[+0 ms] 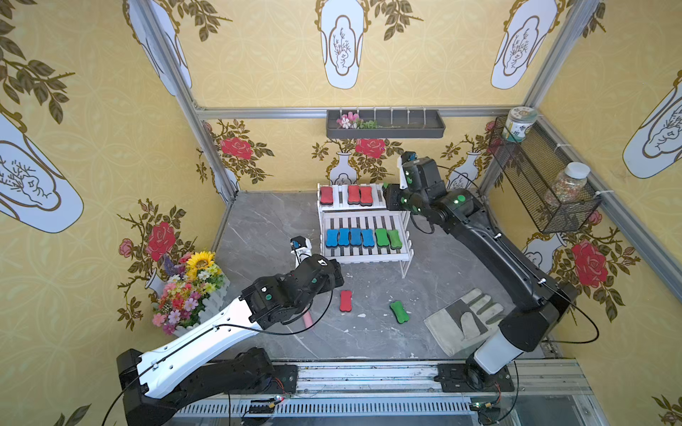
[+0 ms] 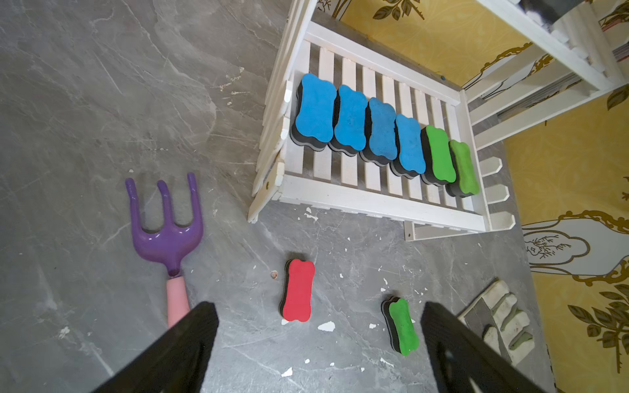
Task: Remove the whiteboard erasers from the shelf
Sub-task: Pick up the whiteboard eraser from the shelf, then place the whiteboard eraser at the center of the board.
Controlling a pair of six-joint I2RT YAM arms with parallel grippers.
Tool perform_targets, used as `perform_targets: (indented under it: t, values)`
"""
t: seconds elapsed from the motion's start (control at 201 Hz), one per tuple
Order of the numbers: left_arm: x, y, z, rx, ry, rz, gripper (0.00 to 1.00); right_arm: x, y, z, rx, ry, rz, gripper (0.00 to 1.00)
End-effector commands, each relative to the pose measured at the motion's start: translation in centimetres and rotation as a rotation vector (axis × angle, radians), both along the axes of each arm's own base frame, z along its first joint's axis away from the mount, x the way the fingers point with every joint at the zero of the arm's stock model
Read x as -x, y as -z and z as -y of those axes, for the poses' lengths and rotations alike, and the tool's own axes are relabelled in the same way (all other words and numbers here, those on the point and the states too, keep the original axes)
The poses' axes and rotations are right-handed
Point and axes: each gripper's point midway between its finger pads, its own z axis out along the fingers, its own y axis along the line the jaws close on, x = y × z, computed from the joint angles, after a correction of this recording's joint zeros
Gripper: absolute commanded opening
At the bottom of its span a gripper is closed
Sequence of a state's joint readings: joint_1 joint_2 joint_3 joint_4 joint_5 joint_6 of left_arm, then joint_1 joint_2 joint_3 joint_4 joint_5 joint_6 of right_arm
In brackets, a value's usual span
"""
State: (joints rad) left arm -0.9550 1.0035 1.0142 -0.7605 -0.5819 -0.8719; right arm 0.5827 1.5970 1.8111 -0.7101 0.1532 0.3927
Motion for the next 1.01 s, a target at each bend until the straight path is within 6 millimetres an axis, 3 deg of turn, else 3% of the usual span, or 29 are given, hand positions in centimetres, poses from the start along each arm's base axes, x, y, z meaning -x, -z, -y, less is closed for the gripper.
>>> perform_targets:
  t: [0.0,0.184,0.453,0.841,1.0]
  values:
    - [0.0,0.0,-0.4,-0.011,-0.009,0.005,1.0,1.2,-1.0,-0.4,-0.081,-0.019,0.03,0.41]
    - [0.0,0.4,-0.5,-0.012,-0.014,-0.005,1.0,4.4,-0.3,0.4,-0.106,-0.033,0.012,0.41]
    - [0.1,0.8,-0.6,-0.014,-0.017,-0.011,1.0,8.8,2.3,0.7,-0.112,-0.069,-0.03,0.42]
    - [0.5,2.1,-1.0,-0.007,-0.026,-0.031,1.0,14.8,8.4,0.7,-0.106,-0.148,-0.099,0.42]
    - [0.5,2.7,-1.0,-0.007,-0.028,-0.043,1.0,17.1,12.4,-0.3,-0.093,-0.191,-0.161,0.41]
